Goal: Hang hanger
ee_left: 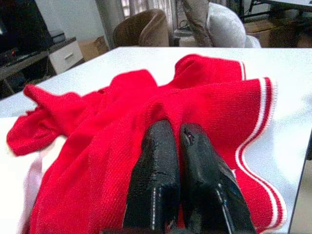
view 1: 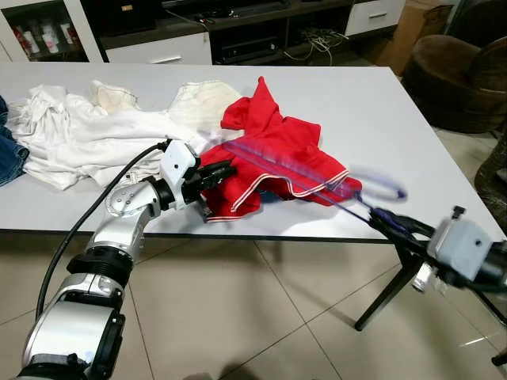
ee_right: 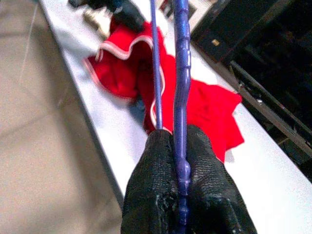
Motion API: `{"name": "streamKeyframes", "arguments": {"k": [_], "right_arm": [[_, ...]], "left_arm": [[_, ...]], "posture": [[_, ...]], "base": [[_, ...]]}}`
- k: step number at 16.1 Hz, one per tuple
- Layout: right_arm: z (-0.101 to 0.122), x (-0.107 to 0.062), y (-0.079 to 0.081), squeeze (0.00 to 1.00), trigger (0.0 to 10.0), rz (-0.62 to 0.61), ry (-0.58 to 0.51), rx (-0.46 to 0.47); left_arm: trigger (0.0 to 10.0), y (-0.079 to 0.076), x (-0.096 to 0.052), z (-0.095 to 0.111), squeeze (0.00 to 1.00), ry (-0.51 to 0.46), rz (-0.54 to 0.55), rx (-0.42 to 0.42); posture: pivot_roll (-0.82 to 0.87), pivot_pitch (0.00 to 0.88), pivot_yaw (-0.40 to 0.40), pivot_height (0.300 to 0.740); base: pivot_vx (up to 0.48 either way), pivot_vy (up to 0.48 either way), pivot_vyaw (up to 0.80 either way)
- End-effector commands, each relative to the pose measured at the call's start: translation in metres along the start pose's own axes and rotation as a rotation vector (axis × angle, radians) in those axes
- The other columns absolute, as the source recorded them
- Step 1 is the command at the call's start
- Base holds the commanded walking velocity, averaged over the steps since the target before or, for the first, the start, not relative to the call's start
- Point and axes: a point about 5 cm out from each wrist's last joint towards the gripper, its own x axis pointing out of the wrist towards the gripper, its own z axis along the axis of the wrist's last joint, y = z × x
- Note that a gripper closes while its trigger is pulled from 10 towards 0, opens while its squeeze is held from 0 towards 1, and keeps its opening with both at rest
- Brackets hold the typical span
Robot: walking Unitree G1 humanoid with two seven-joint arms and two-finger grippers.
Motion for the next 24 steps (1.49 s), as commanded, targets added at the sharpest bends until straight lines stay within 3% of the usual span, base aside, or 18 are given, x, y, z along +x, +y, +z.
{"name": "streamKeyframes", "arguments": {"k": [1,4,6,11,15,17,21,24], "right_arm": [[-0.002,-0.007,-0.006,0.00,10.0,-0.005,0.036,-0.050],[-0.007,-0.017,-0.010,0.00,10.0,0.014,0.106,-0.119],[-0.015,-0.024,-0.011,0.00,10.0,0.061,0.190,-0.212],[-0.030,-0.022,-0.016,0.00,10.0,0.057,0.295,-0.339],[-0.035,-0.014,-0.025,0.00,10.0,-0.002,0.334,-0.421],[-0.039,-0.003,-0.037,0.00,10.0,-0.093,0.380,-0.487],[-0.044,-0.002,-0.049,0.00,10.0,-0.168,0.430,-0.510],[-0.042,0.013,-0.053,0.00,10.0,-0.191,0.401,-0.530]], "left_arm": [[0.0,0.011,-0.003,0.007,0.00,0.006,0.020,0.014],[0.0,0.016,-0.007,0.006,0.00,0.021,0.037,0.010],[0.0,0.022,-0.010,0.009,0.00,0.017,0.061,0.010],[0.0,0.028,-0.008,0.018,0.00,-0.014,0.078,0.019],[0.0,0.031,-0.004,0.028,0.00,-0.053,0.078,0.026],[0.0,0.030,0.000,0.033,0.00,-0.069,0.061,0.038],[0.0,0.032,0.002,0.039,0.00,-0.085,0.056,0.052],[0.0,0.035,0.005,0.047,0.00,-0.117,0.069,0.059]], "posture": [[-0.01,0.005,0.048,0.740],[-0.01,0.006,0.048,0.740],[-0.01,0.007,0.045,0.740],[-0.01,0.001,0.037,0.740],[-0.01,0.001,0.035,0.740],[-0.01,0.002,0.034,0.740],[0.00,0.000,0.032,0.740],[0.00,0.000,0.033,0.740]], "base": [[0.000,0.000,0.00],[0.000,0.000,0.00],[0.000,0.000,0.00],[0.000,0.000,0.00],[0.000,0.000,0.00],[0.000,0.000,0.00],[0.000,0.000,0.00],[0.000,0.000,0.00]]}}
